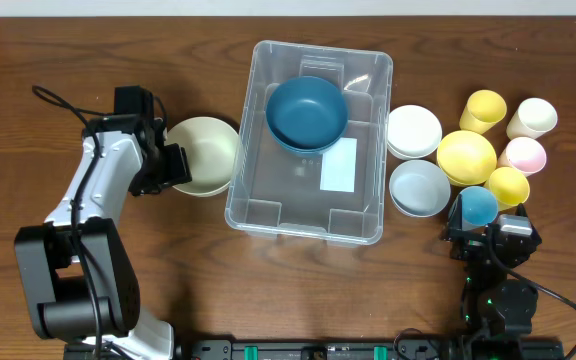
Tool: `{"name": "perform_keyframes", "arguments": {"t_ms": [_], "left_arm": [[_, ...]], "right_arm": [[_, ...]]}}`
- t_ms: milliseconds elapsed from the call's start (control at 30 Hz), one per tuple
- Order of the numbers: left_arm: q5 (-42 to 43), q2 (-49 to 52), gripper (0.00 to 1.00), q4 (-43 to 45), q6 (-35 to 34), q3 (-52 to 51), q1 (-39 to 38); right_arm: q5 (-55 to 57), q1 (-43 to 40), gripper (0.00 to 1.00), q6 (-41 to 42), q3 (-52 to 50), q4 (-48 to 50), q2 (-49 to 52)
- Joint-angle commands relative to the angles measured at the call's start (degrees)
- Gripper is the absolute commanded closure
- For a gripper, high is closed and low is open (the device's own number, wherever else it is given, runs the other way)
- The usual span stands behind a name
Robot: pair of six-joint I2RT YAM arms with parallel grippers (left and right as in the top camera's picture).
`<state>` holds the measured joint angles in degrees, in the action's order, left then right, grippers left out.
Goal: Pack container
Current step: 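Move the left gripper to the cream bowl and grip its rim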
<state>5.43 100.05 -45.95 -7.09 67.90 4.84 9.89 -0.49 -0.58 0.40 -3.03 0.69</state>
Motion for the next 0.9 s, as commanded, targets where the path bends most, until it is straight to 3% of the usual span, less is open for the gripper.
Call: {"name": "perform_keyframes", "arguments": {"t_ms": [0, 33, 167, 867], "left_arm": [[-0.13, 0.44, 0.42, 1.31, 0.26, -0.28, 0.24], [-0.48, 0.48, 0.43, 1.73, -0.61, -0.28, 0.24], [-3.56, 0.7, 0.64, 2.84, -4.22, -0.28, 0.24], [-3.56, 2.99, 0.68, 5.53, -8.46, -0.31, 0.31]], "right_arm": [[0.2, 0.55, 0.01, 0.76, -0.09, -0.2, -0.42], [0.2, 0.55, 0.01, 0.76, -0.09, -0.2, -0.42], [0.2, 0.55, 0.01, 0.76, -0.09, -0.2, -0.42], [0.2, 0.55, 0.01, 0.76, -0.09, -0.2, -0.42]]}}
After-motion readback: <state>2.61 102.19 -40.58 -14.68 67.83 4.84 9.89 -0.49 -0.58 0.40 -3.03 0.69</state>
